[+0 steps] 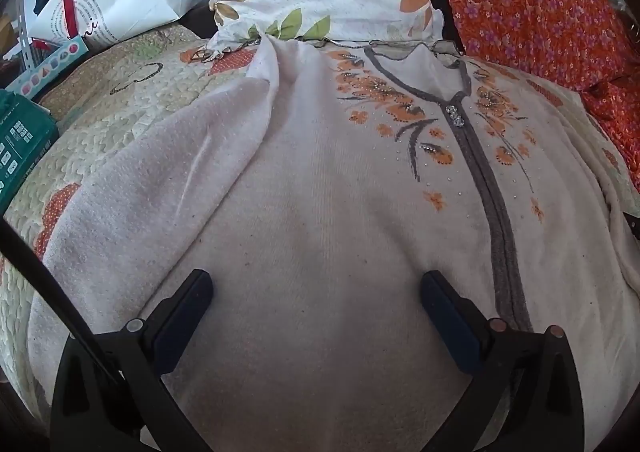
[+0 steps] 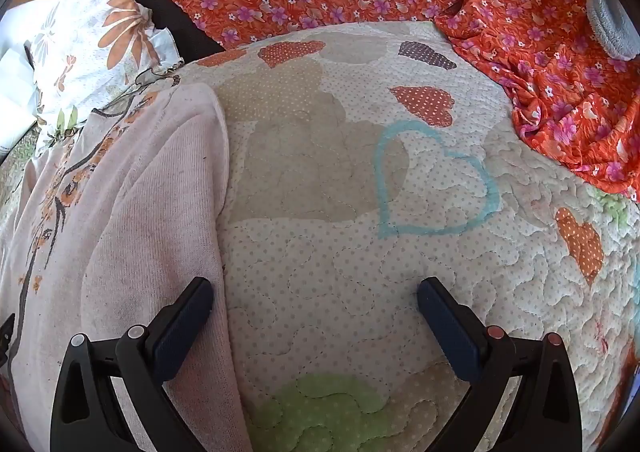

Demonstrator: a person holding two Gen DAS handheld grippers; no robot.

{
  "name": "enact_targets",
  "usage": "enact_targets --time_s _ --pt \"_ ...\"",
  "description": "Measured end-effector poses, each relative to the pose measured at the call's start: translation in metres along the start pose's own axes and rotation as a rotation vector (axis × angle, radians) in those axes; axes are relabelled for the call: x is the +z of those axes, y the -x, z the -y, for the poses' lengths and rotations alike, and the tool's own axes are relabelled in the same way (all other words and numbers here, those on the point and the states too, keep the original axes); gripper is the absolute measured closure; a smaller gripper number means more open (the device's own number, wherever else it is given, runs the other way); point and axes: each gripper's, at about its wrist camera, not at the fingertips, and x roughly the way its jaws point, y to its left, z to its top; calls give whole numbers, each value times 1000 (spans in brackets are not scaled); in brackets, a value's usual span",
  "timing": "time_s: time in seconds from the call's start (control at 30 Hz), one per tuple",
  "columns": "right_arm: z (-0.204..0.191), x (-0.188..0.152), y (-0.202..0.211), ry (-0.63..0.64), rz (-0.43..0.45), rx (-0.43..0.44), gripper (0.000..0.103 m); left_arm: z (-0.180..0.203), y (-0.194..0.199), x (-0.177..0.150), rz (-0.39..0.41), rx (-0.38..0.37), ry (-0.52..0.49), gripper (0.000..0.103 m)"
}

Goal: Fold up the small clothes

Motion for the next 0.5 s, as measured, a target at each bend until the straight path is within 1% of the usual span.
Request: enact_targets --time_s 0.33,0.4,0.5 --pt "0 0 0 0 0 0 0 3 0 -1 -5 16 0 0" --pt "0 0 0 0 0 0 0 3 0 1 -27 18 4 0" --pt "0 0 0 0 0 0 0 2 2 6 -100 28 35 0"
